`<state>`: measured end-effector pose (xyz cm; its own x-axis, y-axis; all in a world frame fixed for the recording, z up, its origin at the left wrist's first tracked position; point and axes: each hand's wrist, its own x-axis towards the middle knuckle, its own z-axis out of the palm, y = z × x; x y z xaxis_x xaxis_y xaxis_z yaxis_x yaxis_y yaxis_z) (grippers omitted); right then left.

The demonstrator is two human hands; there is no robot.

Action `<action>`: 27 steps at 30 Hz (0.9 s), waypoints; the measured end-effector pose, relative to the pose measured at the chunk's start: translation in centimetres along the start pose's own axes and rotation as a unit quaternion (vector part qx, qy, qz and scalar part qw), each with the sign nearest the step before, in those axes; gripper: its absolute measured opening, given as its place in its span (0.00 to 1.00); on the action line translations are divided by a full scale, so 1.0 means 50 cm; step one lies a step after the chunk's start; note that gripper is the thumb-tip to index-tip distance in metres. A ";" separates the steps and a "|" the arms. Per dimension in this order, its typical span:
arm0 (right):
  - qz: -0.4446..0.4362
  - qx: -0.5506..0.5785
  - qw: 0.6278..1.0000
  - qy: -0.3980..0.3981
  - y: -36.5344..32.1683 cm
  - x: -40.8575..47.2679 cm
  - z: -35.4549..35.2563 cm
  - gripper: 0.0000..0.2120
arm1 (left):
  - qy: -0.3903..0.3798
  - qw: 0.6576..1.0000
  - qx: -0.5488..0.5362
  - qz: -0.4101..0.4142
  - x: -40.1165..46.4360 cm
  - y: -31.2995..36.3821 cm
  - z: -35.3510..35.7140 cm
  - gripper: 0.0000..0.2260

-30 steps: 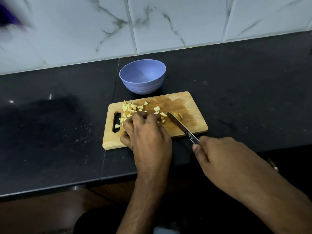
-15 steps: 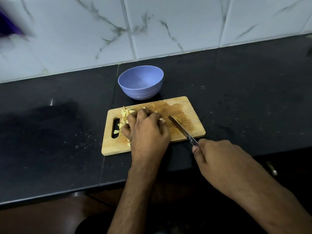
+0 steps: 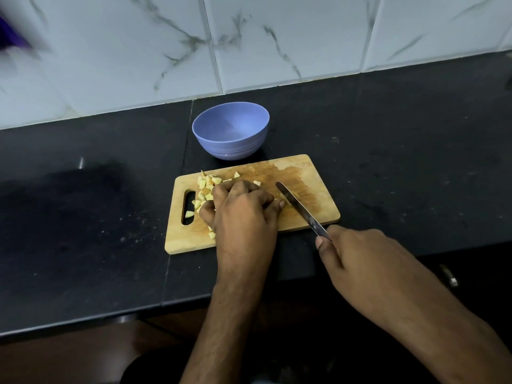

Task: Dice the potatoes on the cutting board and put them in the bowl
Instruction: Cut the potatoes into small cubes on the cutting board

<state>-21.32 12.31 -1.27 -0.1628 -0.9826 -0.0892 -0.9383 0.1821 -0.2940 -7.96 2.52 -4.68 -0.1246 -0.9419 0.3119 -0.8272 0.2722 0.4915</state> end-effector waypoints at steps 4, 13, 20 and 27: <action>0.004 -0.004 1.000 0.004 -0.009 -0.015 -0.007 0.15 | 0.003 1.000 0.000 0.011 -0.010 -0.007 0.001 0.07; 0.001 -0.014 1.000 -0.007 -0.022 -0.022 0.006 0.11 | 0.016 1.000 0.001 0.010 -0.014 -0.006 0.005 0.03; -0.023 -0.065 0.997 0.027 -0.013 -0.012 0.009 0.11 | 0.022 1.000 -0.003 0.019 -0.016 -0.005 0.003 0.03; -0.006 -0.028 0.999 0.027 -0.020 -0.022 -0.003 0.12 | 0.015 1.000 0.017 0.021 -0.012 -0.005 0.006 0.05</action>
<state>-20.24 13.19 -0.73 -0.1672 -0.9854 -0.0338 -0.9556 0.1704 -0.2406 -7.84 2.94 -5.21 -0.1430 -0.9231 0.3570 -0.8402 0.3038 0.4492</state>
